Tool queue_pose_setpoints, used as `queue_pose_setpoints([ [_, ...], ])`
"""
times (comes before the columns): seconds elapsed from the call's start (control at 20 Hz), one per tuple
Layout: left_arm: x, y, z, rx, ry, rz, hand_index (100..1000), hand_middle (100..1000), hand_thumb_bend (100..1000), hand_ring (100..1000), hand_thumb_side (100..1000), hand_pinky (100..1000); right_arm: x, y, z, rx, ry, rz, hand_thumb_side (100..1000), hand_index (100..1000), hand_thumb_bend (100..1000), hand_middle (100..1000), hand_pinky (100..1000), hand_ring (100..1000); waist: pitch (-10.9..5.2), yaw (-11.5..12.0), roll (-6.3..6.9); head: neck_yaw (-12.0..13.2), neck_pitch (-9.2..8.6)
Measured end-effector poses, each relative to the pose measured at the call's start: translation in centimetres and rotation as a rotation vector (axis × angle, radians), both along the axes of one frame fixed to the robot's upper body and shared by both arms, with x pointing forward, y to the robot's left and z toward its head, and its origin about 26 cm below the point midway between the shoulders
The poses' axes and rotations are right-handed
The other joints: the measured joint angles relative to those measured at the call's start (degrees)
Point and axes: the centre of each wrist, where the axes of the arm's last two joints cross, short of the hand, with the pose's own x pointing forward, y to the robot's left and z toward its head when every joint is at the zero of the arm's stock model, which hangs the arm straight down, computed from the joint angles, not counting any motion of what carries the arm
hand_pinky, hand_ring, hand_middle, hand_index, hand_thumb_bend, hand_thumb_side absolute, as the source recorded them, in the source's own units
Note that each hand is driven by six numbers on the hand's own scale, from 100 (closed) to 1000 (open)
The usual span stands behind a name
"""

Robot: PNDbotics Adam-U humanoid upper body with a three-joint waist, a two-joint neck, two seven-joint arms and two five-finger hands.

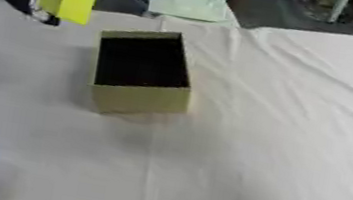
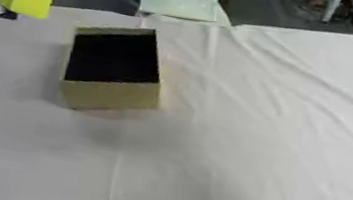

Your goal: Pick up objects on the table and place them in the box.

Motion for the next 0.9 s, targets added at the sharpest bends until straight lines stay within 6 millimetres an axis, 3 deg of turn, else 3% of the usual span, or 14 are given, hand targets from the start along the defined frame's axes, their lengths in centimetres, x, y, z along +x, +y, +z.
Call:
queue_pose_setpoints([
  [0.5,3.9,-4.2,-1.9,-0.042,0.011,-0.031,425,273,333,188,100,141,0.1,0.5,0.4,0.014,-0.015,0.024,735,854,100,578,812,741,1.28,-1.43,-0.31,0.55,0.0],
  [0.9,5.9,-5.0,-4.6,-0.007,0.077,-0.009,482,326,386,260,100,222,0.1,0.7,0.5,0.016,-0.016,0.034,735,854,100,578,811,741,1.68,-1.85,0.1,0.63,0.0],
])
